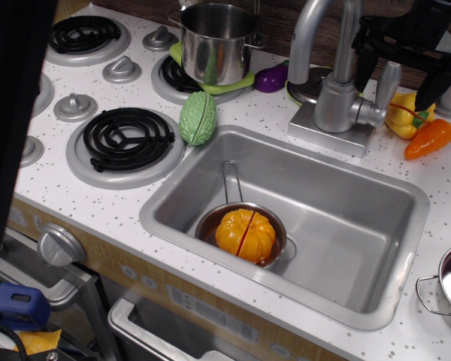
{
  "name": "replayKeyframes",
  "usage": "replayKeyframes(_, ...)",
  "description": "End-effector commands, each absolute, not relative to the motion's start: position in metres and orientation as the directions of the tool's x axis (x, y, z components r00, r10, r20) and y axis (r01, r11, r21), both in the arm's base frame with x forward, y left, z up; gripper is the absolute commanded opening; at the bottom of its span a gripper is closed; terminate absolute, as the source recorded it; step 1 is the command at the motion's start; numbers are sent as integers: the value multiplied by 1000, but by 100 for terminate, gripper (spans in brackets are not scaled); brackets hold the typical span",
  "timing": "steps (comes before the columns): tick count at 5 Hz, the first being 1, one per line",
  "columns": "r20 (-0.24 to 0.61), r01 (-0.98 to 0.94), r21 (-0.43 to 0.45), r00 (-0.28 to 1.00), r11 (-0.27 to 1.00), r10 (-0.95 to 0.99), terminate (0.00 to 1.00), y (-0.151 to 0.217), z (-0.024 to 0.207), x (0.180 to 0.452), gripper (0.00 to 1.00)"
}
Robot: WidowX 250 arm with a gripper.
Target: Turn lever vertical to front
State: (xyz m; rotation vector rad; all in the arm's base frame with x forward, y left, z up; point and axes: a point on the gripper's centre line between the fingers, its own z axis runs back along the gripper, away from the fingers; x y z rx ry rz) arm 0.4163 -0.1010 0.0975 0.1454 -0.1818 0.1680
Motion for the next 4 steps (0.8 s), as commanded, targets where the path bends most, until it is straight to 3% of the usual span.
replayKeyframes(1, 191, -179, 128, 970, 975, 153, 0, -101, 97, 416, 100)
replayKeyframes(4, 306, -195, 175, 942, 965, 135, 0, -100, 109, 429, 100)
